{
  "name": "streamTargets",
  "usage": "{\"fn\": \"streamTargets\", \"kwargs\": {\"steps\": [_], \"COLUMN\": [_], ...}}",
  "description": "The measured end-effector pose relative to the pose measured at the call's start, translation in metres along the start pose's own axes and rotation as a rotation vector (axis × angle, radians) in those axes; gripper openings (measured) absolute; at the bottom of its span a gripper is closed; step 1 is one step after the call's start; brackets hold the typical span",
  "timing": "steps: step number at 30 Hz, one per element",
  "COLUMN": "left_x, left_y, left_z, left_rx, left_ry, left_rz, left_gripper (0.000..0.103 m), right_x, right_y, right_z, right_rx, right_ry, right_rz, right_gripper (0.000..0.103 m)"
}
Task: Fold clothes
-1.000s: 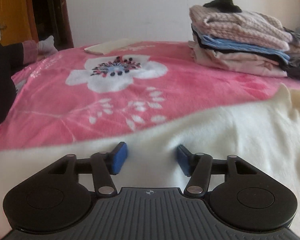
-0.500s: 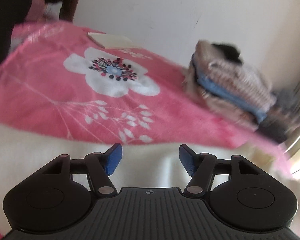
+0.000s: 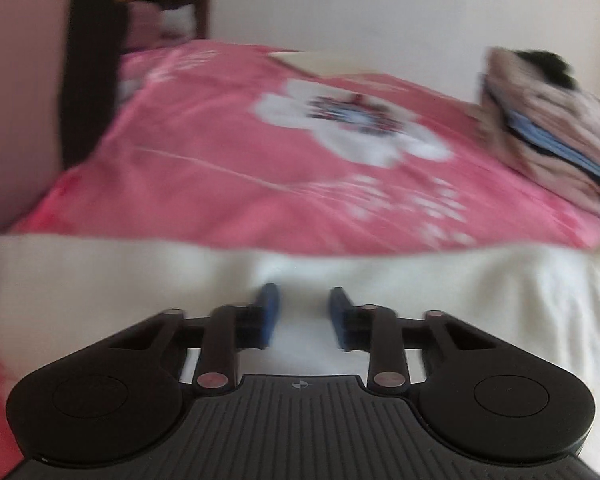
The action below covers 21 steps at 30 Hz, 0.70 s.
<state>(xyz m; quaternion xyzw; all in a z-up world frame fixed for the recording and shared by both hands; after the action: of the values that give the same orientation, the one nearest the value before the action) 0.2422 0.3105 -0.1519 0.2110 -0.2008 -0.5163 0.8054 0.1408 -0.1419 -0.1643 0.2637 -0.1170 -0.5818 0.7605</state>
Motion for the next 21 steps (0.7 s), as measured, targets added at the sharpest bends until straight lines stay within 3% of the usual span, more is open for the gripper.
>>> {"fn": "streamTargets", "kwargs": {"steps": [2, 3, 4, 5, 6, 12, 14, 16, 21], "left_x": [-0.009, -0.013, -0.017, -0.022, -0.023, 0.009, 0.012, 0.002, -0.013], "left_y": [0.011, 0.016, 0.021, 0.024, 0.028, 0.011, -0.008, -0.032, -0.058], "left_z": [0.004, 0.008, 0.012, 0.016, 0.02, 0.056, 0.054, 0.042, 0.075], "left_rx": [0.011, 0.026, 0.045, 0.059, 0.069, 0.093, 0.05, -0.056, -0.031], "left_ry": [0.062, 0.112, 0.208, 0.293, 0.324, 0.256, 0.273, 0.32, 0.321], "left_rz": [0.034, 0.06, 0.088, 0.106, 0.111, 0.003, -0.022, 0.019, 0.112], "left_gripper": [0.021, 0.029, 0.04, 0.04, 0.04, 0.043, 0.044, 0.044, 0.046], "right_x": [0.0, 0.0, 0.0, 0.0, 0.0, -0.001, -0.001, -0.002, -0.001], "right_y": [0.0, 0.0, 0.001, 0.001, 0.001, 0.0, 0.001, 0.0, 0.0], "right_z": [0.0, 0.0, 0.0, 0.0, 0.0, 0.0, 0.0, 0.0, 0.0], "right_rx": [-0.001, -0.003, -0.004, -0.005, -0.006, -0.006, -0.005, -0.005, -0.004], "right_ry": [-0.001, -0.001, -0.001, 0.0, 0.0, -0.004, -0.004, -0.006, -0.007], "right_rz": [0.001, 0.002, 0.003, 0.004, 0.004, 0.003, 0.0, -0.003, -0.007], "right_gripper": [0.045, 0.045, 0.045, 0.045, 0.045, 0.045, 0.045, 0.045, 0.045]}}
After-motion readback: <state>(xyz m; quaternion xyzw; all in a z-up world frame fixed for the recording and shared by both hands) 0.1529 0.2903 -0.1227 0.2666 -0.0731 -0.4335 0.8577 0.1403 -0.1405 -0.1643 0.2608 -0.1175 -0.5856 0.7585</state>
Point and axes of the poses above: each gripper's, at about its wrist camera, not at the fingertips, and z roughly against the way its jaws point, x to its right, y to its top, the point moved 5 cm from there along -z, roughly the way its jaws point, and after that the axes turned 11 degrees about -x, right-handed, at the moved point
